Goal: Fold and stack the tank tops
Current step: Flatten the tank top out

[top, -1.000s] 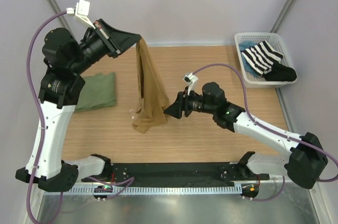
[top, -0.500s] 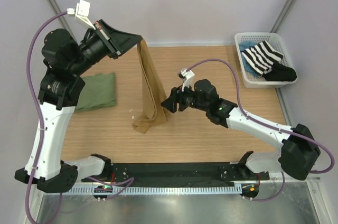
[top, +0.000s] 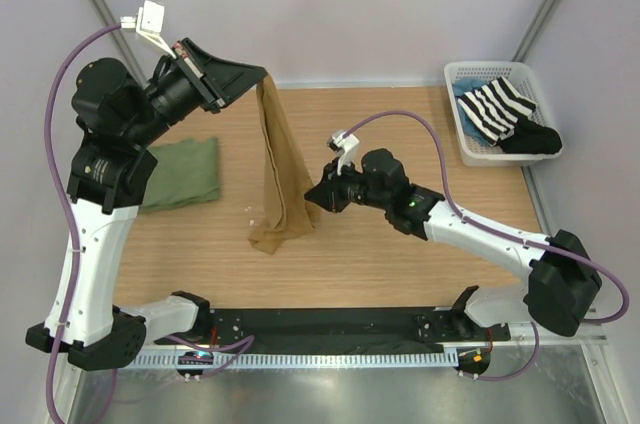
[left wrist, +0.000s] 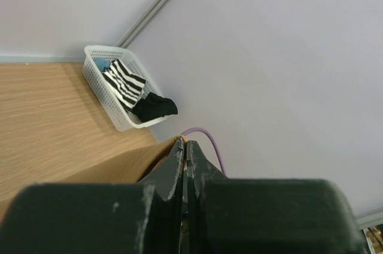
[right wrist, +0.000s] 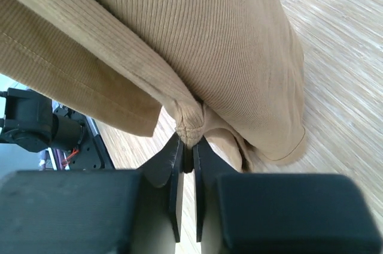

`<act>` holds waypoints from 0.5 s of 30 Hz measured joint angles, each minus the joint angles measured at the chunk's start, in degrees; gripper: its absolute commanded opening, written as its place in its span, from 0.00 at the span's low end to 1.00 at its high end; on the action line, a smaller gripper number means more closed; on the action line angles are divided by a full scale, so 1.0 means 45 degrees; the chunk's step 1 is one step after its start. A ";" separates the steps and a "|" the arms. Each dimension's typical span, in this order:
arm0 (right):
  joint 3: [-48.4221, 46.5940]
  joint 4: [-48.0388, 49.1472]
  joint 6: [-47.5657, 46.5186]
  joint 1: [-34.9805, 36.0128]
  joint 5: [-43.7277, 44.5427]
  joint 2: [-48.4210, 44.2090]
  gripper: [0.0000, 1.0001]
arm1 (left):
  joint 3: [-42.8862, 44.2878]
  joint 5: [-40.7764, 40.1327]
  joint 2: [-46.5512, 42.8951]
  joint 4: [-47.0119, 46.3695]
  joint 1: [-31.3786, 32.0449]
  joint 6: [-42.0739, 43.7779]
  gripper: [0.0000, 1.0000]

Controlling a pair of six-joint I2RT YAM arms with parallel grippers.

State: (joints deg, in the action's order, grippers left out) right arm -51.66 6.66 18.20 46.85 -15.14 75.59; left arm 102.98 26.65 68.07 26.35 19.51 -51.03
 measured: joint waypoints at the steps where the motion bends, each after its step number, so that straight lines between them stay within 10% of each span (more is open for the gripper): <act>1: -0.0019 -0.0010 -0.0019 0.0010 0.0005 0.0000 0.07 | 0.0000 0.0000 0.0000 0.0005 0.0000 0.0005 0.00; 15: -0.1360 -0.1987 -0.0039 -0.1797 0.1613 -0.0287 0.01 | 0.0316 -0.2089 0.0704 0.0918 -0.0078 0.1093 0.00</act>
State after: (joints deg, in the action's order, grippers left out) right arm -57.78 -2.28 18.02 38.76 -7.88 74.30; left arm 104.40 17.26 71.24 30.48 19.16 -46.11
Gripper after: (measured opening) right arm 0.066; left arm 0.005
